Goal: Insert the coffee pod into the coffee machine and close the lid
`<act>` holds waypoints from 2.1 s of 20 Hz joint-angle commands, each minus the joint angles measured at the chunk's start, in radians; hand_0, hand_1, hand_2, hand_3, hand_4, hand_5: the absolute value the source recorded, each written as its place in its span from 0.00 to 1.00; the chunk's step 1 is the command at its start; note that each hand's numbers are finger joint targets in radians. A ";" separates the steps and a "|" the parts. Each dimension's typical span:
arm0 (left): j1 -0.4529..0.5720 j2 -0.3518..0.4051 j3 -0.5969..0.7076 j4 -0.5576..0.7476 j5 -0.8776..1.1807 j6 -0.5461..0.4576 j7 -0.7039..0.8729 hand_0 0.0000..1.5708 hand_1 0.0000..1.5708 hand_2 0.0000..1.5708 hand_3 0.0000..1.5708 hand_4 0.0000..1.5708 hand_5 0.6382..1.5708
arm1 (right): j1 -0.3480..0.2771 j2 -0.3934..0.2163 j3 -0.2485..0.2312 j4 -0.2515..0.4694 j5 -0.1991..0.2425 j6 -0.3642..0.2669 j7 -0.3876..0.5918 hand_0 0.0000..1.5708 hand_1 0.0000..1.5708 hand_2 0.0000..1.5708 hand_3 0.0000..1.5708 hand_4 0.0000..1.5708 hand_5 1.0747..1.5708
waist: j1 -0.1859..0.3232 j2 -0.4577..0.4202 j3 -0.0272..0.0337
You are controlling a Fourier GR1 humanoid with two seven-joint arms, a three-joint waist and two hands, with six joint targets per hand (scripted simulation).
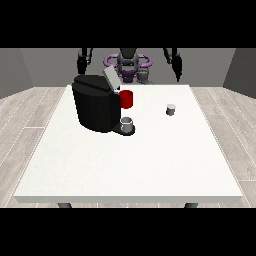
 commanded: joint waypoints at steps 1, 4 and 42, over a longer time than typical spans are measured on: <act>-0.031 0.012 0.010 0.030 0.019 -0.045 0.009 0.00 0.00 0.00 0.00 0.44 1.00 | -0.026 0.010 -0.018 0.036 -0.012 0.014 0.004 0.00 0.00 0.00 0.00 0.21 1.00 | -0.016 -0.023 -0.0012; -0.041 -0.003 -0.004 0.053 0.050 -0.091 -0.090 0.00 0.00 0.00 0.00 0.44 1.00 | 0.003 0.035 0.008 0.014 -0.011 0.009 -0.033 0.00 0.00 0.00 0.00 0.21 1.00 | -0.049 -0.015 -0.0014; -0.594 0.486 0.067 0.873 -0.434 -0.141 -0.293 0.00 0.00 0.00 0.00 0.00 1.00 | -0.236 0.078 -0.002 -0.013 0.003 -0.046 -0.131 0.00 0.00 0.00 0.00 0.26 1.00 | -0.237 0.395 -0.0020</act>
